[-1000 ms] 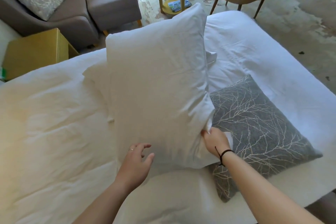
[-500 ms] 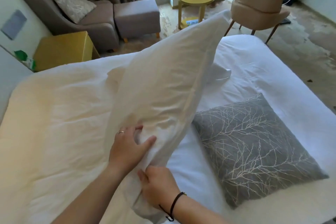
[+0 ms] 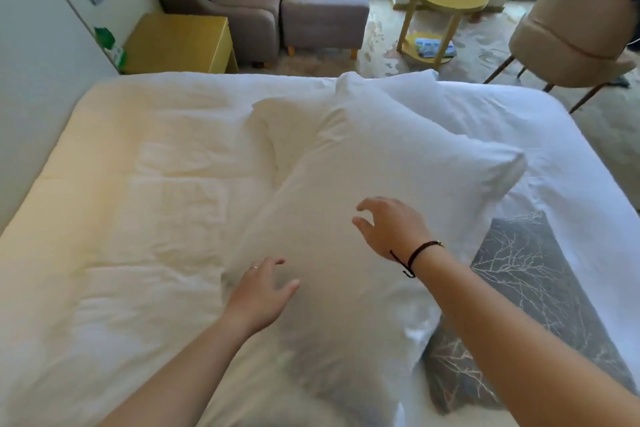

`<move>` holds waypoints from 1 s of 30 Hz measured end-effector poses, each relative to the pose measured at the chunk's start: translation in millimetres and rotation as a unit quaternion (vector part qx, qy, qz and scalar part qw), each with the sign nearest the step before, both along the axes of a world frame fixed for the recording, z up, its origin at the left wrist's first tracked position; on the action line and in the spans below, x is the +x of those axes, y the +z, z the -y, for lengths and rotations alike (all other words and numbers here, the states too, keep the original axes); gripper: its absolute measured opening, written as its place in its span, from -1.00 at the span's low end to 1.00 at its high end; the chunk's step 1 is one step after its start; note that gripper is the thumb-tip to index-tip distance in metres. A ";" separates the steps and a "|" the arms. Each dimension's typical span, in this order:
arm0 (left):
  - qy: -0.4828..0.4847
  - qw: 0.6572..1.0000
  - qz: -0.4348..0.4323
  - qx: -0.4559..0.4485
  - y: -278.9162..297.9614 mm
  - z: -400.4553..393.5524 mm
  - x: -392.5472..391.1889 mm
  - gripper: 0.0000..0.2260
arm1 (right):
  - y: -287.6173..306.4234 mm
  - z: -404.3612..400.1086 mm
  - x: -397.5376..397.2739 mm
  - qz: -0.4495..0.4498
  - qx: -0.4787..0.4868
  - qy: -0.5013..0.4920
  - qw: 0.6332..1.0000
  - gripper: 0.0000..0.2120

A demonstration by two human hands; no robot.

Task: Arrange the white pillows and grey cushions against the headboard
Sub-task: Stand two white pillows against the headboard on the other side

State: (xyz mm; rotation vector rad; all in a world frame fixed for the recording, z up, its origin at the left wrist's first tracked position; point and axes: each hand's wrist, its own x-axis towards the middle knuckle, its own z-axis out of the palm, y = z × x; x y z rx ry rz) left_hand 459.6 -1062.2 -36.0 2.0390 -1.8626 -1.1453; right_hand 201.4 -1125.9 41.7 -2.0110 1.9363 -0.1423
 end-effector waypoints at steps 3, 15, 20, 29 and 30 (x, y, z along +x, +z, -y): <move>0.006 1.000 0.000 0.004 -4.6 10.5 -4.3 -0.53 | -24.4 39.6 0.9 -0.081 0.035 0.105 0.990 -0.54; 0.125 0.989 -0.019 0.077 -68.9 140.2 21.8 -0.37 | -123.4 81.0 -14.7 -0.147 0.064 0.149 0.976 -0.32; 0.117 0.989 0.012 0.090 -103.5 161.2 8.9 -0.32 | -135.0 81.6 -17.2 -0.137 0.053 0.133 0.980 -0.31; -0.073 0.987 0.079 -0.117 -42.9 94.1 -42.6 -0.61 | -59.6 82.7 11.1 -0.099 -0.091 0.146 0.980 -0.61; -0.101 0.981 0.078 -0.149 -33.4 85.2 -48.9 -0.62 | -52.8 91.5 17.0 -0.079 -0.118 0.159 0.977 -0.63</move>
